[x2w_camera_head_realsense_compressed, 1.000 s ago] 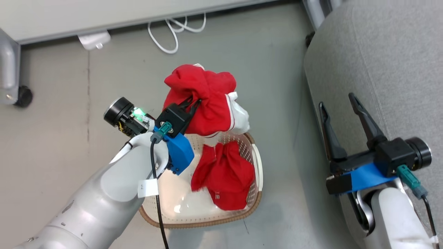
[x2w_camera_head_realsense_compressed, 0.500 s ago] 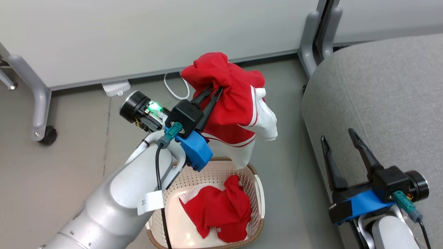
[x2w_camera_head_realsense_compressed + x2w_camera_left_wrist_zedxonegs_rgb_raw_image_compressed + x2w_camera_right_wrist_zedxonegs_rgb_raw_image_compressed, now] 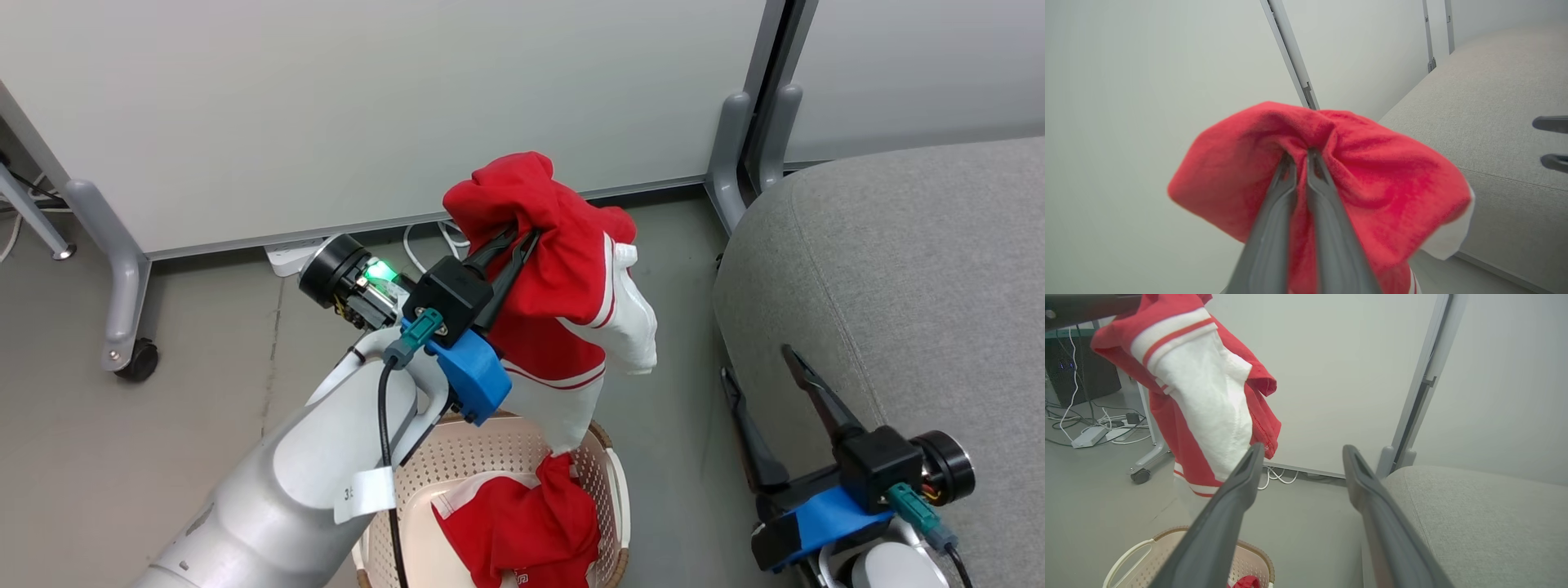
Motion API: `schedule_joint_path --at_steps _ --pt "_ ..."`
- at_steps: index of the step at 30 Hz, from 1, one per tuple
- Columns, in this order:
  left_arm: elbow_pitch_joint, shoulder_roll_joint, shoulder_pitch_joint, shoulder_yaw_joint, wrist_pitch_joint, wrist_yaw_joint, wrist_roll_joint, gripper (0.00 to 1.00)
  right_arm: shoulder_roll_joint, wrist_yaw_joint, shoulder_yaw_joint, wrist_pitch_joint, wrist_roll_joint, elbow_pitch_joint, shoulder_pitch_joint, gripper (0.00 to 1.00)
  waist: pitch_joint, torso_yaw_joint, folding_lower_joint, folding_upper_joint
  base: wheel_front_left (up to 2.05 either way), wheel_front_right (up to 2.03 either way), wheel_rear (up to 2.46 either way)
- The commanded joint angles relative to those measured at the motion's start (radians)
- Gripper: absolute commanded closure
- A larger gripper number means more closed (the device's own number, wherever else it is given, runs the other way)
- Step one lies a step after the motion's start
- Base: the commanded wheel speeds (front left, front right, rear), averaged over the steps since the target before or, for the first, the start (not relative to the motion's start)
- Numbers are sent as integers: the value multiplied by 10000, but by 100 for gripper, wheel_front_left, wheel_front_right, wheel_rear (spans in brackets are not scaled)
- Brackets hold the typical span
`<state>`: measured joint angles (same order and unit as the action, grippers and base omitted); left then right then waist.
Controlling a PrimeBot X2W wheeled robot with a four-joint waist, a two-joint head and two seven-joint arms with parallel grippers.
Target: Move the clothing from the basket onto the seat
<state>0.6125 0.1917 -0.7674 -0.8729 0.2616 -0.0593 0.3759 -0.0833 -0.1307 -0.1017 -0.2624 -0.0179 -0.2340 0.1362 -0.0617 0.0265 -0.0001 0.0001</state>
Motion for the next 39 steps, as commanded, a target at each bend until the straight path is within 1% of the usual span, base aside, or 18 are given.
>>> schedule_joint_path --at_steps 1,9,14,17,23,30,36,37,38,39 --pt "32 -4 95 82 51 -26 -80 100 -84 -1 -127 -38 -56 -7 -68 0 38 4 1 -1 0 0 0" --pt "101 -101 229 139 51 -72 -131 100 -444 -1 -1341 -38 -62 -70 390 0 108 79 1 -1 0 0 0" --pt "111 -185 161 178 51 -118 -195 100 -703 -1 -2168 -38 -47 -207 980 0 24 162 1 -1 0 0 0" --pt "109 -241 89 193 51 -147 -241 100 -829 -1 -2631 -38 -144 -413 1456 0 -69 211 1 -1 0 0 0" --pt "121 -393 -60 190 51 -184 -368 100 -848 -1 -3261 -38 -310 -1190 2537 0 -251 311 1 -1 0 0 0" --pt "132 -592 -188 207 51 -272 -515 100 -604 -1 -3439 -38 -715 -2314 3712 0 -446 460 1 -1 0 0 0" --pt "157 -732 -171 235 51 -337 -602 100 -326 -1 -3152 -38 -968 -2524 4172 0 -528 522 1 -1 0 0 0" --pt "163 -752 -166 245 51 -353 -611 100 -277 -1 -3130 -38 -996 -2552 4216 36 -535 527 1 -1 0 0 0" --pt "178 -764 -166 254 51 -356 -619 100 -243 -1 -3109 -38 -1006 -2582 4254 76 -539 530 1 -1 0 0 0" --pt "191 -777 -171 265 51 -369 -610 100 -217 -1 -3079 -38 -1030 -2612 4284 100 -540 533 1 -1 0 0 0"
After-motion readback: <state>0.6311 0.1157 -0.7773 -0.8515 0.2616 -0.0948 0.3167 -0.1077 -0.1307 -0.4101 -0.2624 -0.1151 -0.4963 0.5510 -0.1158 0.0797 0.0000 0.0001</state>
